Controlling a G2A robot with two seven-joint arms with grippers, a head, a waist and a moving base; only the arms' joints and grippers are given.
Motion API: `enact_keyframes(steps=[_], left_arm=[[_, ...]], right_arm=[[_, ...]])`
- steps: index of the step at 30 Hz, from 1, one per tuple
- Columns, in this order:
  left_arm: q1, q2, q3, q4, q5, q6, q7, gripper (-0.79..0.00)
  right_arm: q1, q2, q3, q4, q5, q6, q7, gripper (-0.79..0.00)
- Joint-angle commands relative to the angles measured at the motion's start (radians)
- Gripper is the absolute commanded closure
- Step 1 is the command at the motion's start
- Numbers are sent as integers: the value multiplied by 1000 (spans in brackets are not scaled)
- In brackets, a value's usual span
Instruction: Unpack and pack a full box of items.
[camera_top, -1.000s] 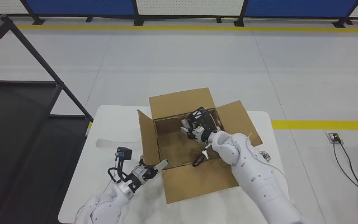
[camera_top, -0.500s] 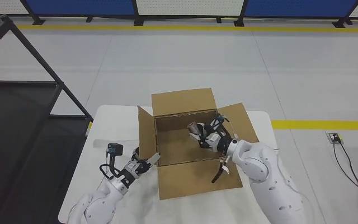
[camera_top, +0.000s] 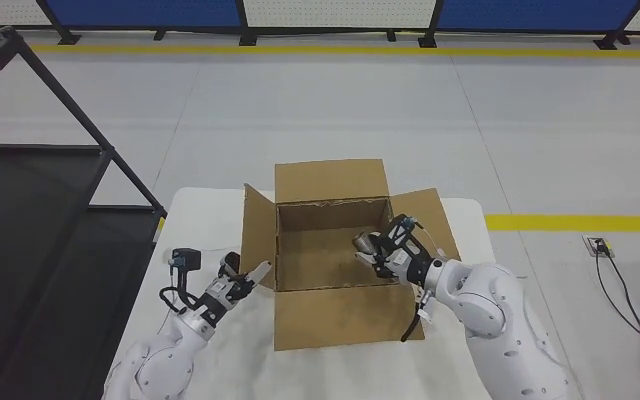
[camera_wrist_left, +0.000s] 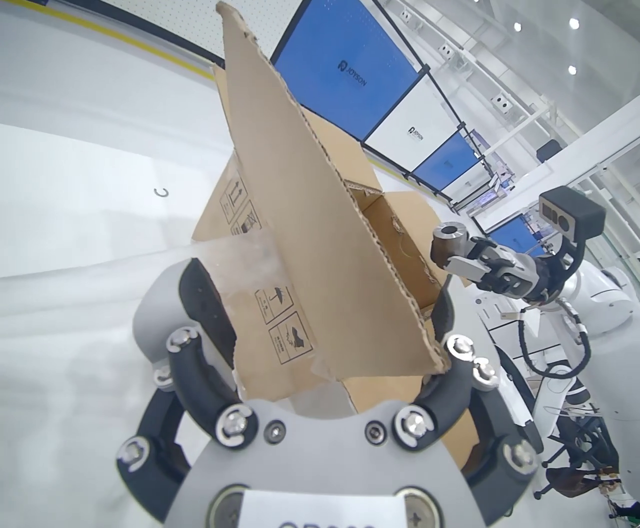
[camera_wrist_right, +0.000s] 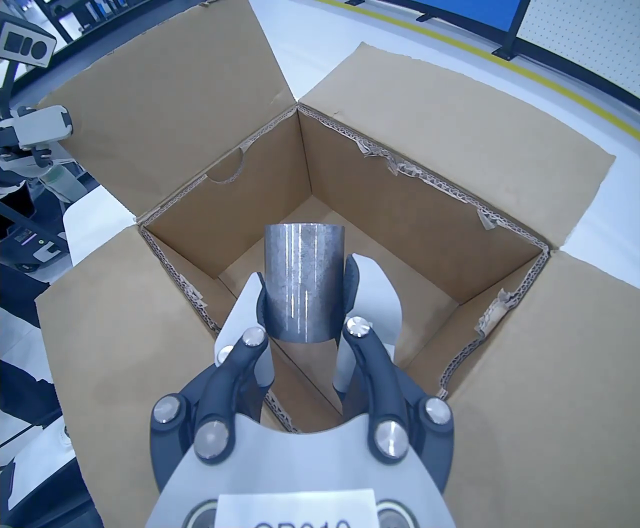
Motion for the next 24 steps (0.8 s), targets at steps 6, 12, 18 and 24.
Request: enact_keyframes(steps=[6,12,18,24], left_arm=[[35,-1,19,-23,-5,-21,-2,-785],[43,-5,56,-39,7,-26,-3,-785],[31,-9,100,-56,27,-27,-22,-785],[6,-11,109,-41,26,-18,-31,-785]], right_arm=[[-15,3,2,-13,-3,13,-19,0],[-136,32,124,-140,18,-14,-21,0],[-354,63,308,-288,53,-32,-5,0],[-487,77,396,-300,81,26,28,0]])
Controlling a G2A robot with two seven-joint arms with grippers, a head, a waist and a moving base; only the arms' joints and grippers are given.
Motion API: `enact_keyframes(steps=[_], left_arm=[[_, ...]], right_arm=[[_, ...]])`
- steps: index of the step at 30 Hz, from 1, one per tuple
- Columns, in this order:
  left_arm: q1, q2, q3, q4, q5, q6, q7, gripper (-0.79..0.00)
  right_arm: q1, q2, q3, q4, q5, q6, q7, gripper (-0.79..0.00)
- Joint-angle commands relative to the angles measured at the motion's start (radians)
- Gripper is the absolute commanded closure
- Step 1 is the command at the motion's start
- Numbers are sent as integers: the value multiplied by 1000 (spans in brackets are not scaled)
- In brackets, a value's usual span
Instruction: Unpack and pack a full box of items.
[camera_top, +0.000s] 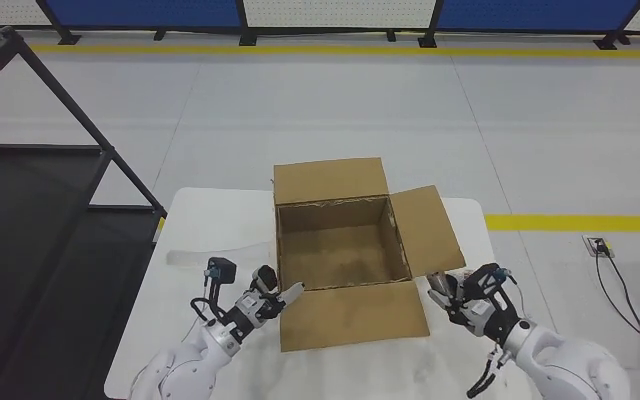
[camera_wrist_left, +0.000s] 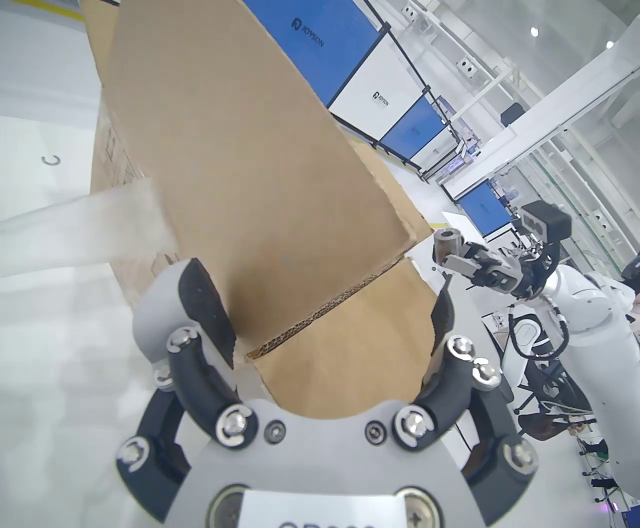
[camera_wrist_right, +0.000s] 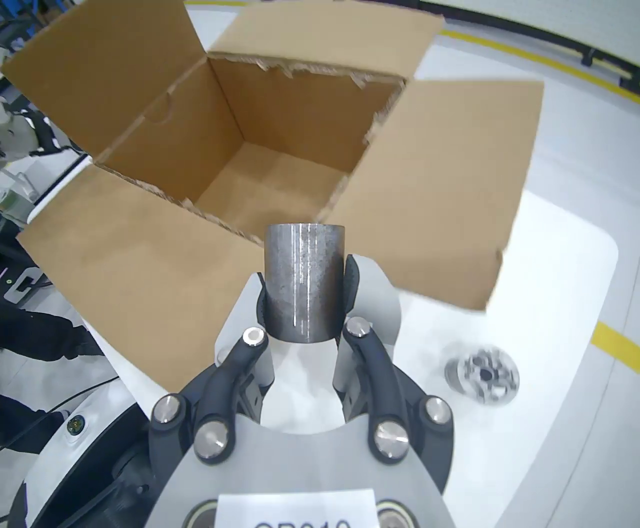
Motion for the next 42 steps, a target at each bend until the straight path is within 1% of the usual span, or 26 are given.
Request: enact_keyframes(steps=[1,4,9,19,28,33,36,42], left_arm=[[-9,0,-4,11,-2,4,0,-785],[-16,1,-12,19,-2,7,-2,-785],[-8,4,-37,17,9,14,0,-785],[21,10,-97,1,1,31,33,-785],[8,13,-138,10,-19,43,49,-785],[3,15,-159,20,-25,47,54,-785],[-2,16,-170,24,-28,48,54,-785],[25,20,-161,6,-38,9,-9,-785]], right_arm=[[-14,3,5,21,11,17,10,0],[-13,7,9,59,31,29,-3,0],[-9,17,27,116,75,-9,-33,0],[61,43,15,222,112,-64,43,0],[87,64,-9,250,106,-74,116,0],[90,74,-30,259,99,-65,151,0],[98,79,-42,269,93,-39,162,0],[128,85,-71,300,59,82,196,0]])
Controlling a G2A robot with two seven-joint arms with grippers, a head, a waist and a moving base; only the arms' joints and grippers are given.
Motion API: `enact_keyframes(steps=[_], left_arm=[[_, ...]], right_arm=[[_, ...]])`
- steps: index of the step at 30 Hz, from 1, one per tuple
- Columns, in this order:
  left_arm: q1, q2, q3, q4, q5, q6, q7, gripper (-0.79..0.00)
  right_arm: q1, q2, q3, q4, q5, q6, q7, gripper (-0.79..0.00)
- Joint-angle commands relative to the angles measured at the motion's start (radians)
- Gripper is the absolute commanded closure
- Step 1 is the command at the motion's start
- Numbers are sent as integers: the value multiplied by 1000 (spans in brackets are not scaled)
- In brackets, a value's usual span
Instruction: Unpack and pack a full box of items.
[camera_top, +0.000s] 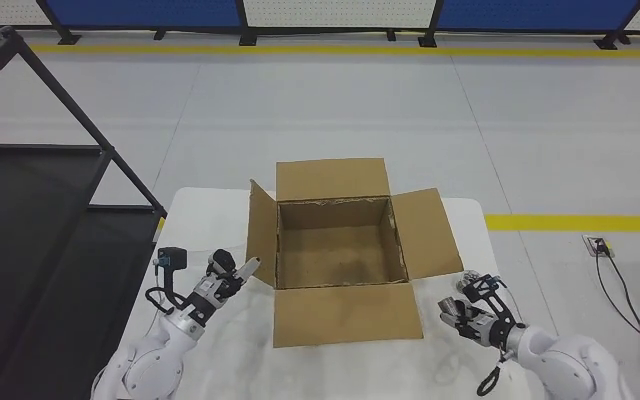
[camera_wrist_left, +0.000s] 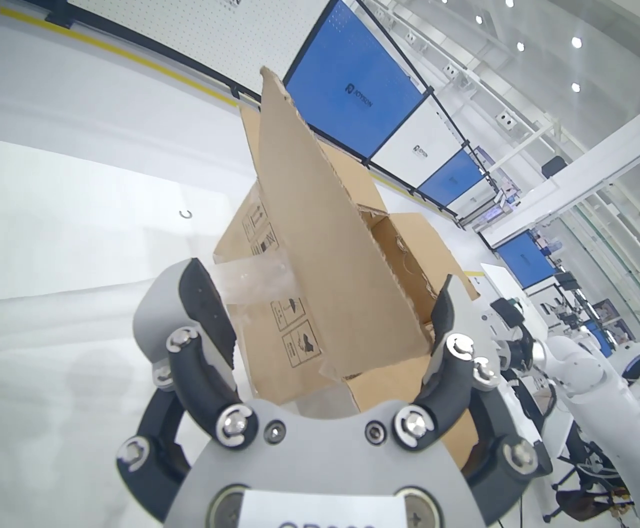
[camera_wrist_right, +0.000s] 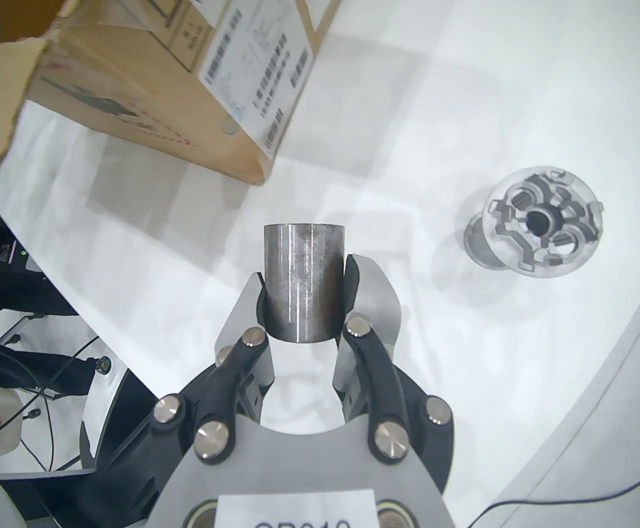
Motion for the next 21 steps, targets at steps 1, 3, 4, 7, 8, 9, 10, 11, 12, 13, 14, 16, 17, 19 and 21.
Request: enact_keyframes(steps=[1,3,4,7,8,9,10,11,12,13,14,16,17,19,21], left_arm=[[10,2,1,-3,-4,-13,-20,-785],[16,2,1,-4,-12,-19,-29,-785],[18,3,2,-4,-14,-20,-33,-785],[18,3,4,-5,-16,-18,-33,-785],[17,3,6,-6,-18,-17,-33,-785],[16,3,7,-6,-18,-16,-33,-785],[15,3,8,-6,-18,-15,-33,-785],[13,3,9,-7,-18,-15,-34,-785],[12,3,10,-7,-19,-15,-34,-785],[11,3,10,-7,-19,-14,-34,-785],[10,3,10,-7,-21,-14,-35,-785],[9,3,10,-8,-33,-17,-37,-785],[9,3,10,-10,-48,-20,-41,-785],[10,3,7,-15,-64,-24,-49,-785],[11,4,5,-19,-76,-27,-57,-785]], right_arm=[[8,2,-11,7,-14,39,17,0],[19,4,-20,14,-35,80,38,0],[23,5,-23,17,-46,99,47,0],[38,8,-41,21,-99,164,72,0],[42,8,-51,22,-113,176,76,0],[46,9,-59,24,-119,186,77,0],[50,9,-64,27,-126,197,77,0],[53,10,-69,32,-136,210,78,0],[59,10,-74,37,-147,226,81,0],[65,10,-81,43,-155,239,83,0],[71,10,-89,48,-162,249,83,0],[82,10,-101,62,-176,271,81,-68],[87,10,-107,67,-182,281,80,-95],[96,11,-114,79,-187,298,75,-129],[104,12,-119,88,-195,313,76,-197]])
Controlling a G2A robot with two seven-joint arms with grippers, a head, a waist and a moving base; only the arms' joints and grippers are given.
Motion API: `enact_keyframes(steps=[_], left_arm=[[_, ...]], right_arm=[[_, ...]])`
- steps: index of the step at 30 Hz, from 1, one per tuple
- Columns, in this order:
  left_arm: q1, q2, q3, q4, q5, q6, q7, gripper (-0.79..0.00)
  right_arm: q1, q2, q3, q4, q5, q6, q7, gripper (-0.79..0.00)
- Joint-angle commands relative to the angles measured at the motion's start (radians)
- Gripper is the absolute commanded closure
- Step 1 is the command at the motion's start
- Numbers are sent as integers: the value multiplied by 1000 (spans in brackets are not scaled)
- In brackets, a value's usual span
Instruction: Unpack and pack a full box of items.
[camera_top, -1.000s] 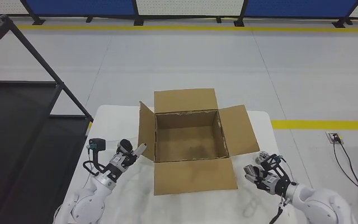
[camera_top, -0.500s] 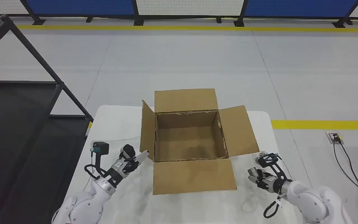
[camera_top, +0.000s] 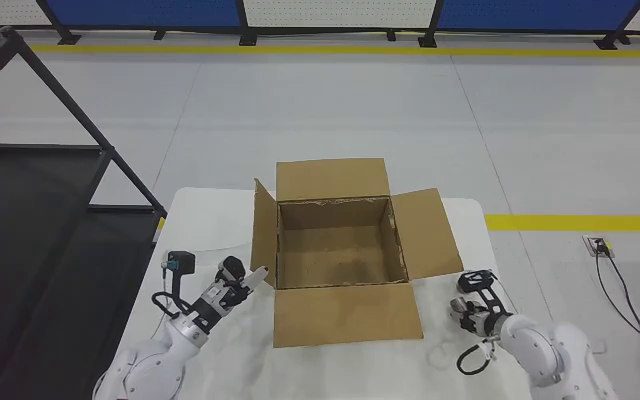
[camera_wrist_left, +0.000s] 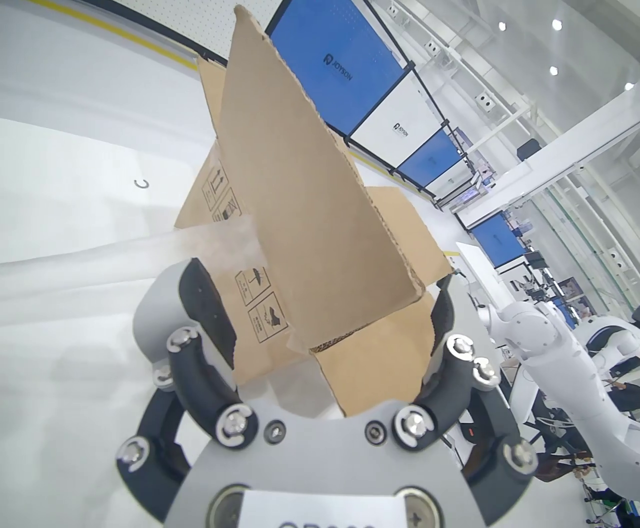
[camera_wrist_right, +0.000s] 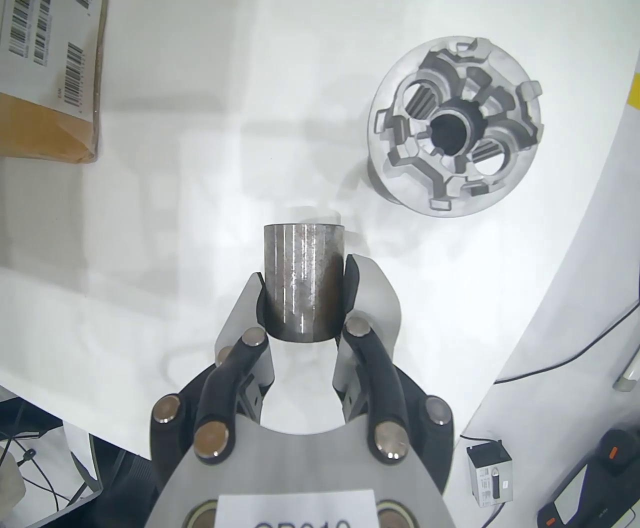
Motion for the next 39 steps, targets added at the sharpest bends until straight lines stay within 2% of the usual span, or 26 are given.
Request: enact_keyframes(steps=[1,3,5,18,21,23,32,35,39], left_arm=[[1,1,-3,-3,-8,0,-5,-785],[1,1,-4,-5,-12,0,-7,-785],[0,1,-2,-5,-22,-2,-10,-785],[-2,4,-5,-13,-63,-8,-34,-785],[-2,5,-4,-11,-62,-9,-35,-785],[-2,5,-3,-11,-61,-10,-35,-785],[-2,7,0,-11,-61,-13,-33,-785],[-1,7,0,-12,-60,-12,-32,-785],[3,8,0,-11,-52,-9,-35,-785]], right_arm=[[7,1,-5,8,-4,8,0,-219],[12,2,-8,14,-7,14,2,-311],[15,3,-11,17,-6,16,3,-351],[31,12,-23,35,-2,31,15,-391],[30,14,-24,30,-2,35,17,-422],[25,16,-22,20,1,32,15,-471],[-1,25,-13,-19,16,16,3,-514],[-13,27,-3,-36,24,15,-21,-499],[-50,30,26,-85,71,-3,-101,-554]])
